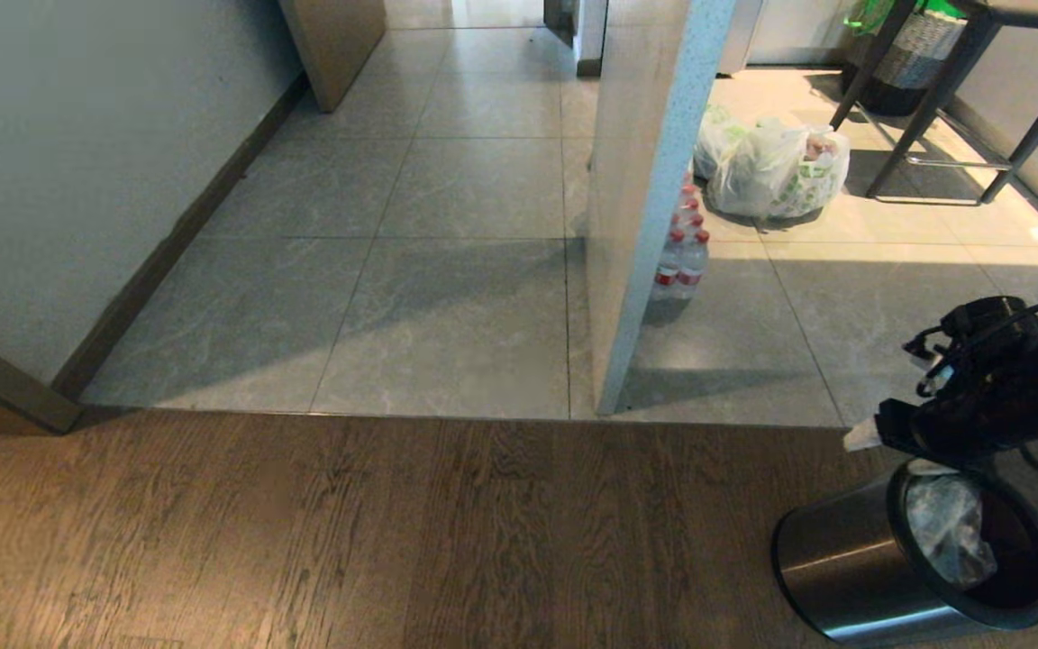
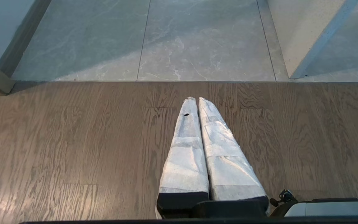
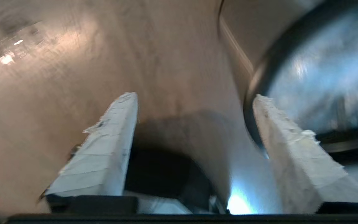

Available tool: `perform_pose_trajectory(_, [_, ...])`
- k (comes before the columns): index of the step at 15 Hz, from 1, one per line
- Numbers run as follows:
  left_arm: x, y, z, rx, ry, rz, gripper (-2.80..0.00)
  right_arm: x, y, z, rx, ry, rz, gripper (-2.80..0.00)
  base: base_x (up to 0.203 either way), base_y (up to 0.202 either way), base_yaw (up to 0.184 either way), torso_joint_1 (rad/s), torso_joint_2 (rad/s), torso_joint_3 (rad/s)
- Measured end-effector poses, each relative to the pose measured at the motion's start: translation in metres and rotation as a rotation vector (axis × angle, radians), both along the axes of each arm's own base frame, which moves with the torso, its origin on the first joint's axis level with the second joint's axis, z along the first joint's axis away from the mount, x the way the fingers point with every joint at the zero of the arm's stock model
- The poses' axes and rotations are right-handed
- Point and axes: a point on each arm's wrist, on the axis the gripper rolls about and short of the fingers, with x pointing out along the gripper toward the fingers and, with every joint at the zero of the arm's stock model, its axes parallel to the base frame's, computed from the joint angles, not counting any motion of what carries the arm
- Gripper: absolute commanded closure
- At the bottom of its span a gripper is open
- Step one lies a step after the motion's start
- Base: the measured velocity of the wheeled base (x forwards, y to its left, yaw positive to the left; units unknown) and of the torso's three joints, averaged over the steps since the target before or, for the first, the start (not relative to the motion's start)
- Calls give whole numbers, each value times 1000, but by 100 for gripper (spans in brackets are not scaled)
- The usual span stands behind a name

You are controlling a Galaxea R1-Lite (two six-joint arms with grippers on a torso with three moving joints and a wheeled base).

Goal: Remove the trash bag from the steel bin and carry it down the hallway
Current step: Place the outer trash can on the ground

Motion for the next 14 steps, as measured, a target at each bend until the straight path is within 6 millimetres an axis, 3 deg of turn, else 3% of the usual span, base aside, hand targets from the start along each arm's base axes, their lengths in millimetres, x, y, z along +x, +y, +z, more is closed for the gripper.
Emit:
perform_pose_trajectory(3, [0, 0, 0, 0, 1, 0, 0, 8, 5, -25, 8, 36, 20, -280, 0, 0, 0, 0, 0, 0])
perform_pose_trajectory(6, [0, 0, 0, 0, 0, -1, 0, 3, 0, -36, 14, 86, 10, -280, 0, 0, 0, 0, 0, 0])
perform_pose_trajectory(14, [0, 0, 0, 0, 0, 0, 0, -15, -16, -41, 29, 140, -58, -280, 0, 0, 0, 0, 0, 0])
